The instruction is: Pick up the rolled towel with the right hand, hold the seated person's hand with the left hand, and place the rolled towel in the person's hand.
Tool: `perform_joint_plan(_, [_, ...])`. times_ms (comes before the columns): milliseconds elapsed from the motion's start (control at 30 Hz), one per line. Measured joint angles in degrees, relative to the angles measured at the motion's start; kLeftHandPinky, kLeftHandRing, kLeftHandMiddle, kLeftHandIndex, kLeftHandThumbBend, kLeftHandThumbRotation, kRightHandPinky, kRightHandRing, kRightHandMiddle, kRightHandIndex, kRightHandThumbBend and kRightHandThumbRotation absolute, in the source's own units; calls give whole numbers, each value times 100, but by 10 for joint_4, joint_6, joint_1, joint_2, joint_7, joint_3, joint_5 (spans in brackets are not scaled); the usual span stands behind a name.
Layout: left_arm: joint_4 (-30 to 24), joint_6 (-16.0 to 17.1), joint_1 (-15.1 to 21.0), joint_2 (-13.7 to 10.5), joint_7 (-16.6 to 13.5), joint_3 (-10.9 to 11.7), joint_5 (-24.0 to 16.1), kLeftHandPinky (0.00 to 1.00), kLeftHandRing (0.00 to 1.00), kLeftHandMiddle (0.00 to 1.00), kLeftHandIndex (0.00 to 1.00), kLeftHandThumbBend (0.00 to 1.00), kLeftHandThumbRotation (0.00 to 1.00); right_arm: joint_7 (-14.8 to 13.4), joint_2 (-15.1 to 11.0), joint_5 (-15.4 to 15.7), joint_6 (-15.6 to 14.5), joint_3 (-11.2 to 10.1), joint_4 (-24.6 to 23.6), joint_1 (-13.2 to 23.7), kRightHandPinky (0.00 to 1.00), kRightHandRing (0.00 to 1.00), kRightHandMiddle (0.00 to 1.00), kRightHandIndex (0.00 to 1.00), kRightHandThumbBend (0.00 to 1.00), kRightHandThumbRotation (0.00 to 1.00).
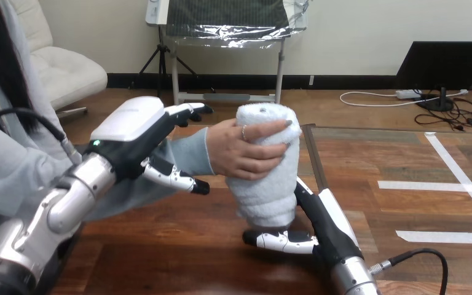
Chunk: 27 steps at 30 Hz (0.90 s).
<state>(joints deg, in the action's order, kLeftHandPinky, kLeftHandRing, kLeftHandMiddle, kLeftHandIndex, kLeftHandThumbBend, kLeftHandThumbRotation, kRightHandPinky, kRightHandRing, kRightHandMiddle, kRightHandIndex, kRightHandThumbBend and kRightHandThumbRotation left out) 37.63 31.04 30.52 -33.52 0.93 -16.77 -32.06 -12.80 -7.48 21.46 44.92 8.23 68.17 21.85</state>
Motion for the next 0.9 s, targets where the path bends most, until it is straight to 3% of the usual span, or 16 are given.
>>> perform_joint_plan(900, [0, 14, -55, -19, -16, 4, 1, 98, 100, 100, 100, 100, 62, 54, -21, -5, -11, 3, -9, -6, 100, 100, 100, 100, 100, 64])
